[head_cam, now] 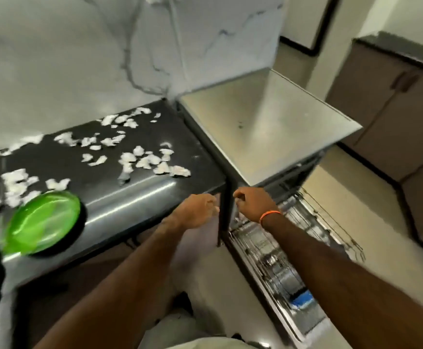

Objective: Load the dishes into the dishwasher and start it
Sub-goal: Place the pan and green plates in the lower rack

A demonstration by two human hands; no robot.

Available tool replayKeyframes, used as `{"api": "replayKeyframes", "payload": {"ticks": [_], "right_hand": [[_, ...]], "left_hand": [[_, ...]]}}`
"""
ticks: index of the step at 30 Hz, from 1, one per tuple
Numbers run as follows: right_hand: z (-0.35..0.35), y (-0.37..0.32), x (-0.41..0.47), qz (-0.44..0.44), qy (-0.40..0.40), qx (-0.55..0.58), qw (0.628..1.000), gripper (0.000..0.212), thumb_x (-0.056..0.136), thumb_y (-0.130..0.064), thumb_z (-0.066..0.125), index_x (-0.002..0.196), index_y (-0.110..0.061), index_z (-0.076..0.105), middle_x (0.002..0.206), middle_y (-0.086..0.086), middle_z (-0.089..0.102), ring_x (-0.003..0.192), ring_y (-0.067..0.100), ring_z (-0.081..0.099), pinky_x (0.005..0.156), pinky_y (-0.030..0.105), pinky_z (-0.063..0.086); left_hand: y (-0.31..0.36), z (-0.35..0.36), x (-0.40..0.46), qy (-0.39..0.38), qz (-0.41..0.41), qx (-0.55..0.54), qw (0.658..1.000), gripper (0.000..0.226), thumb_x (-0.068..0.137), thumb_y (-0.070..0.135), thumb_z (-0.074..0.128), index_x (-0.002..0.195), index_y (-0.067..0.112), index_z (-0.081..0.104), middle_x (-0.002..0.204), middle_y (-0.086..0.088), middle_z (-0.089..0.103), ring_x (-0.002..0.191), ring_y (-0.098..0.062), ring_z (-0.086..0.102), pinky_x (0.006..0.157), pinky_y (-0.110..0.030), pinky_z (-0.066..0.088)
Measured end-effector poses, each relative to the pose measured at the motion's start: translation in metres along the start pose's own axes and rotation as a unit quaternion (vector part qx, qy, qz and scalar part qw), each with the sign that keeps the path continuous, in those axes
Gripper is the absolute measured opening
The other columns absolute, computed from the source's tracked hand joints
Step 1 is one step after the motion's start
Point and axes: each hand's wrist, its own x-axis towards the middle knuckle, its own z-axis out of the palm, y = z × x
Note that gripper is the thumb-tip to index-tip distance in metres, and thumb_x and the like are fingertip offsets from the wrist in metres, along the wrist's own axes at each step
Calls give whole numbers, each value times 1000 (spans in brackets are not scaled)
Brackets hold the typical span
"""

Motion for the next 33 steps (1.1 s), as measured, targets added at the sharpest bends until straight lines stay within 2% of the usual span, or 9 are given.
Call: {"api": "replayKeyframes", "payload": {"ticks": [3, 6, 10, 15, 18, 23, 28, 31, 33], "right_hand": [[7, -70, 18, -61, -4, 9, 998, 23, 87, -24, 64, 108, -23, 73, 109, 2, 75, 103, 25, 68, 92, 36, 53], [30, -140, 37, -126, -44, 4, 991, 23, 86, -25, 66, 107, -23, 74, 106, 3, 75, 101, 25, 67, 90, 37, 53], [73, -223, 54, -185, -97, -10, 978, 24, 88, -22, 65, 110, -20, 73, 111, 5, 73, 106, 25, 64, 93, 33, 50], [129, -303, 69, -204, -141, 6, 969, 33, 89, -27, 67, 121, -17, 67, 117, 5, 70, 110, 25, 63, 92, 29, 45], [156, -341, 77, -199, -153, 33, 967, 44, 89, -30, 68, 129, -13, 60, 124, 8, 66, 115, 28, 60, 98, 34, 46], [190, -382, 90, -168, -173, 38, 970, 46, 83, -27, 72, 125, -15, 58, 119, 9, 67, 111, 31, 62, 94, 38, 50], [212, -386, 106, -118, -184, 84, 972, 66, 72, -10, 67, 136, -18, 51, 125, 9, 67, 110, 29, 65, 94, 46, 55], [213, -374, 109, -87, -193, 156, 965, 73, 72, -6, 65, 142, -18, 47, 125, 4, 68, 93, 27, 71, 77, 47, 61], [201, -362, 105, -80, -185, 179, 963, 68, 78, 0, 63, 142, -15, 49, 115, 2, 69, 77, 27, 73, 67, 43, 62]], "left_hand": [[-42, -29, -47, 67, -48, -45, 996, 34, 99, 36, 58, 128, 21, 65, 125, 1, 69, 117, -21, 62, 95, -29, 45], [-88, -53, -91, 121, -91, -72, 986, 35, 98, 32, 60, 127, 14, 66, 127, -3, 69, 118, -22, 63, 103, -35, 47], [-150, -81, -136, 201, -156, -77, 964, 35, 95, 33, 64, 126, 17, 69, 122, -5, 71, 113, -23, 65, 94, -29, 47], [-230, -106, -174, 284, -199, -59, 936, 35, 87, 38, 69, 114, 15, 74, 114, -5, 74, 110, -26, 66, 95, -33, 49], [-278, -115, -189, 308, -230, -57, 921, 36, 84, 37, 72, 111, 12, 74, 120, -8, 71, 119, -28, 62, 101, -37, 48], [-327, -122, -201, 294, -276, -29, 915, 43, 90, 34, 72, 127, 11, 67, 148, -17, 50, 141, -31, 40, 118, -38, 31], [-352, -120, -197, 264, -314, -47, 911, 45, 89, 34, 70, 128, 11, 65, 144, -15, 54, 130, -32, 52, 113, -41, 38], [-354, -125, -188, 301, -315, -89, 896, 43, 88, 22, 71, 128, 8, 65, 138, -14, 59, 126, -31, 57, 110, -39, 42], [-348, -129, -180, 333, -321, -126, 877, 46, 87, 13, 70, 132, 7, 62, 131, -13, 65, 120, -30, 62, 105, -36, 47]]}}
